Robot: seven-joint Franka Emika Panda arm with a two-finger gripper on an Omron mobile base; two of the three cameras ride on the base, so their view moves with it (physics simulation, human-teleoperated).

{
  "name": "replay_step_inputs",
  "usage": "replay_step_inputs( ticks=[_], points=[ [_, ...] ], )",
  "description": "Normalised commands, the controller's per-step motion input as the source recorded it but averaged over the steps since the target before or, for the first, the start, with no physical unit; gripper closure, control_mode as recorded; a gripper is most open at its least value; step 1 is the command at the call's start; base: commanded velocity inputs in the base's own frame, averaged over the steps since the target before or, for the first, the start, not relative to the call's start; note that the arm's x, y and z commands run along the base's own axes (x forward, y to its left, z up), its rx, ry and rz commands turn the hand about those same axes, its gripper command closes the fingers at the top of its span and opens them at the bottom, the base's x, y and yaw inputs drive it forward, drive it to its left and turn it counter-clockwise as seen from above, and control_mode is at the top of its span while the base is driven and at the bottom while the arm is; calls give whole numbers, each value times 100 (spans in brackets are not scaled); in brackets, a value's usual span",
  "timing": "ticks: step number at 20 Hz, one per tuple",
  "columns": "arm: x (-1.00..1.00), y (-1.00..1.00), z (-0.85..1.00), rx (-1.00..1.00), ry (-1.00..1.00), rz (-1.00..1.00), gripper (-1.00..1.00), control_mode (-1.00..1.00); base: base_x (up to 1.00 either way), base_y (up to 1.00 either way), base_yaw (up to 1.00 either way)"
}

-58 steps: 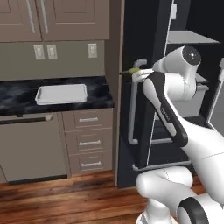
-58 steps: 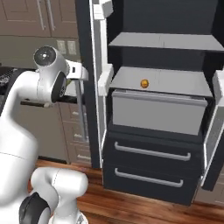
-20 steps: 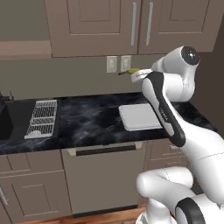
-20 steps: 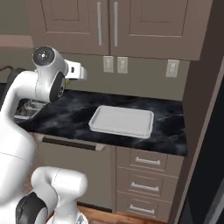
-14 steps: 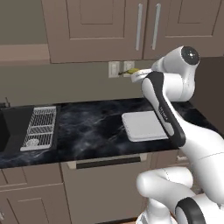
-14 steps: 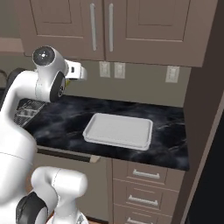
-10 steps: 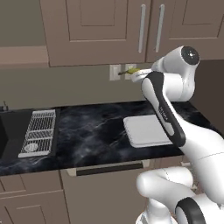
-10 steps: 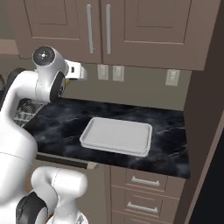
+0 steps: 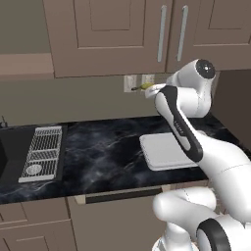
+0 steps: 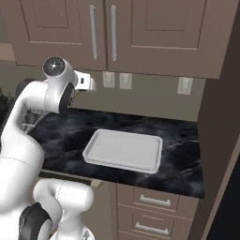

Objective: Pick the banana and peach from the fridge and place them inside the tupperware on the counter.

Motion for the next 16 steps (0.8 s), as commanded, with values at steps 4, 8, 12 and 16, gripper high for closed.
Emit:
replay_step_inputs(
  ticks=[4,8,12,16],
  points=[
    [26,-16,-81,0,6,0,100,-100,0,0,0],
    [27,-21,-76,0,9,0,100,-100,0,0,0],
    [25,-27,-69,0,12,0,100,-100,0,0,0],
    [13,-36,-65,0,14,0,100,-100,0,0,0]
  ],
)
